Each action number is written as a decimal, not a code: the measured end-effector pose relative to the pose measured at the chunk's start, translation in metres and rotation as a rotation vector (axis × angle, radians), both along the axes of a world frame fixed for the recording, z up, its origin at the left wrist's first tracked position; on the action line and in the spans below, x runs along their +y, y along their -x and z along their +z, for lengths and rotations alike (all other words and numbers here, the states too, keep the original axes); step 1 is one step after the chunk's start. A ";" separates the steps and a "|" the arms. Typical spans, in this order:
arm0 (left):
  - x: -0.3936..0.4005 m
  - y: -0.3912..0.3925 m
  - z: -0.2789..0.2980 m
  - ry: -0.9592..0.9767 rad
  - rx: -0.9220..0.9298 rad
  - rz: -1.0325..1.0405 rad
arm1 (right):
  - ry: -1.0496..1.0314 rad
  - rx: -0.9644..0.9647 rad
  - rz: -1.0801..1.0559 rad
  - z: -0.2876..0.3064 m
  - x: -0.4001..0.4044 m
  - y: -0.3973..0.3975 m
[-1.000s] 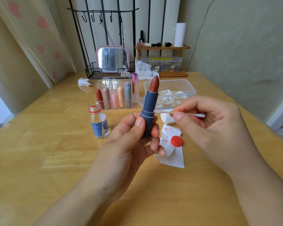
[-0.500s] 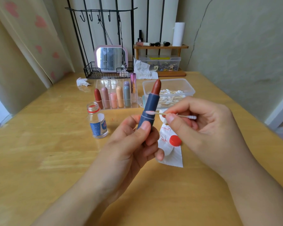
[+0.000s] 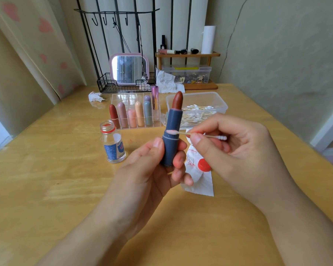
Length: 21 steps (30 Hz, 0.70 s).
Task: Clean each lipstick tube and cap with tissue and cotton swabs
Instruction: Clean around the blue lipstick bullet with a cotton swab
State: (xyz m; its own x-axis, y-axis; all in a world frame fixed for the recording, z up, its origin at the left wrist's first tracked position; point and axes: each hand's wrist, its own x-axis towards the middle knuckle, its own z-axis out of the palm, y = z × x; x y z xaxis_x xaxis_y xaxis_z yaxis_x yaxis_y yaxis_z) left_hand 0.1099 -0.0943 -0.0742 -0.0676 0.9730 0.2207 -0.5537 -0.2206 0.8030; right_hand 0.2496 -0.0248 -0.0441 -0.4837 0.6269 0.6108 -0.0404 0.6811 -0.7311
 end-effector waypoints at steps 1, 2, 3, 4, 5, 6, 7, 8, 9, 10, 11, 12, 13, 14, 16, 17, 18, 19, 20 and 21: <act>-0.001 0.000 0.000 0.003 -0.005 -0.003 | -0.013 -0.003 -0.010 0.000 0.001 -0.001; -0.003 -0.001 0.001 0.006 -0.011 -0.006 | -0.032 -0.007 -0.027 0.001 0.003 -0.002; -0.004 -0.001 0.002 0.009 -0.021 -0.008 | -0.049 -0.009 -0.042 0.002 0.004 -0.003; -0.004 -0.001 0.003 0.011 -0.035 -0.010 | -0.058 -0.007 -0.048 0.003 0.005 -0.004; -0.004 0.000 0.004 0.010 -0.049 -0.015 | -0.057 -0.004 -0.044 0.003 0.006 -0.005; -0.003 0.000 0.004 0.006 -0.059 -0.020 | -0.051 0.000 -0.038 0.003 0.006 -0.005; -0.002 0.001 0.004 0.001 -0.062 -0.026 | -0.046 0.003 -0.033 0.003 0.005 -0.004; -0.002 0.001 0.004 -0.002 -0.061 -0.030 | -0.046 0.004 -0.033 0.002 0.005 -0.003; -0.001 0.002 0.004 -0.003 -0.062 -0.035 | -0.048 0.006 -0.030 0.001 0.004 -0.003; -0.001 0.002 0.004 -0.001 -0.063 -0.041 | -0.042 0.010 -0.019 0.001 0.003 -0.002; -0.001 0.001 0.004 0.001 -0.065 -0.047 | -0.026 0.017 -0.002 0.000 0.001 -0.001; -0.001 0.001 0.003 0.005 -0.069 -0.055 | -0.009 0.020 0.012 0.000 0.000 0.000; -0.001 0.000 0.003 0.007 -0.073 -0.064 | -0.003 0.018 0.014 0.000 0.000 0.000; -0.002 0.000 0.004 0.009 -0.080 -0.073 | -0.012 0.012 0.005 0.000 0.001 0.000; -0.003 0.000 0.005 0.016 -0.101 -0.090 | -0.041 0.007 -0.011 0.001 0.003 -0.001; -0.004 0.000 0.006 0.016 -0.113 -0.098 | -0.048 0.009 -0.013 0.002 0.005 -0.002; -0.004 0.001 0.007 0.016 -0.123 -0.106 | -0.049 0.011 -0.013 0.002 0.006 -0.003; -0.005 0.002 0.008 0.014 -0.130 -0.114 | -0.042 0.011 -0.014 0.002 0.007 -0.003; -0.005 0.002 0.008 0.013 -0.134 -0.125 | -0.033 0.011 -0.014 0.001 0.007 -0.003; -0.005 0.002 0.008 0.011 -0.137 -0.136 | -0.024 0.012 -0.013 0.001 0.007 -0.003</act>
State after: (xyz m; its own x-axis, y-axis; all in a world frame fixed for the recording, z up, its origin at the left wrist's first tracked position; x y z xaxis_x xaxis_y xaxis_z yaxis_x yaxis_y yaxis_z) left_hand 0.1074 -0.0989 -0.0661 0.0362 0.9776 0.2075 -0.6819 -0.1276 0.7202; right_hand 0.2522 -0.0176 -0.0428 -0.4677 0.6185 0.6314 -0.0400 0.6988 -0.7142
